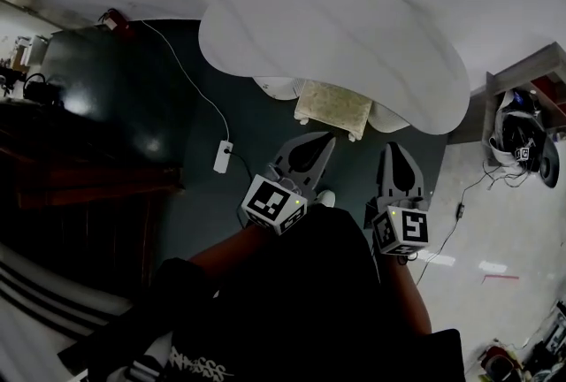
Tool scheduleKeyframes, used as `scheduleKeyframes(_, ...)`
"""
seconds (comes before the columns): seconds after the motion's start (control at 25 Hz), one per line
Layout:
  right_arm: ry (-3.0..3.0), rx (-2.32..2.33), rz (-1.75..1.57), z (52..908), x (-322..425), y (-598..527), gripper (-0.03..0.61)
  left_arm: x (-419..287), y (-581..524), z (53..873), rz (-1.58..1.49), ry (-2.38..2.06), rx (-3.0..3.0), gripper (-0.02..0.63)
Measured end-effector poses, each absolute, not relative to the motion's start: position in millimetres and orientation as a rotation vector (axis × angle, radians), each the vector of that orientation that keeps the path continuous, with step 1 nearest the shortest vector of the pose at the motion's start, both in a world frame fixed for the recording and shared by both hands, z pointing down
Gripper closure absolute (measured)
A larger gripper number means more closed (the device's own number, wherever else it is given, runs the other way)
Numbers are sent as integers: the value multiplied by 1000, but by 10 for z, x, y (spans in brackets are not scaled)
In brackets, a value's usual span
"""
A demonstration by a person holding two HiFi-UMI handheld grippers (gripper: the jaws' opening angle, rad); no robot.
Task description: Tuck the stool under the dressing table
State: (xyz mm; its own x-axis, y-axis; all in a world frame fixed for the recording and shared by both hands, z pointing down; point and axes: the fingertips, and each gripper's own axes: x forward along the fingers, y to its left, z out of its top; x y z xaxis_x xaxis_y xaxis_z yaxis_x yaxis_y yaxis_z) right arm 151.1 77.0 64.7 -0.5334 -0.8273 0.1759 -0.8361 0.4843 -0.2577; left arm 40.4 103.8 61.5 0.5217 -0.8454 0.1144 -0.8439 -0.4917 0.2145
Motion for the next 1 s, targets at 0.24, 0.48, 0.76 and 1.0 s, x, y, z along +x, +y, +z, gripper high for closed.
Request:
scheduleKeyframes(0.24,-2757,1458,402,503,1392,1061,535,338,1240,656,44,-1507,2511,598)
scheduleKeyframes(0.48,-2696,1490,286,447,1251,1098,537,302,1235,625,30,-1469,2547,598)
scheduleKeyframes(0.76,-2670,1507,201,440,984,1068,540,68,1198,551,15,-1492,2560,598)
scheduleKeyframes(1.0,-2662,1542,197,326,760,996,541,-176,1088,436,31,-1513,2560,598)
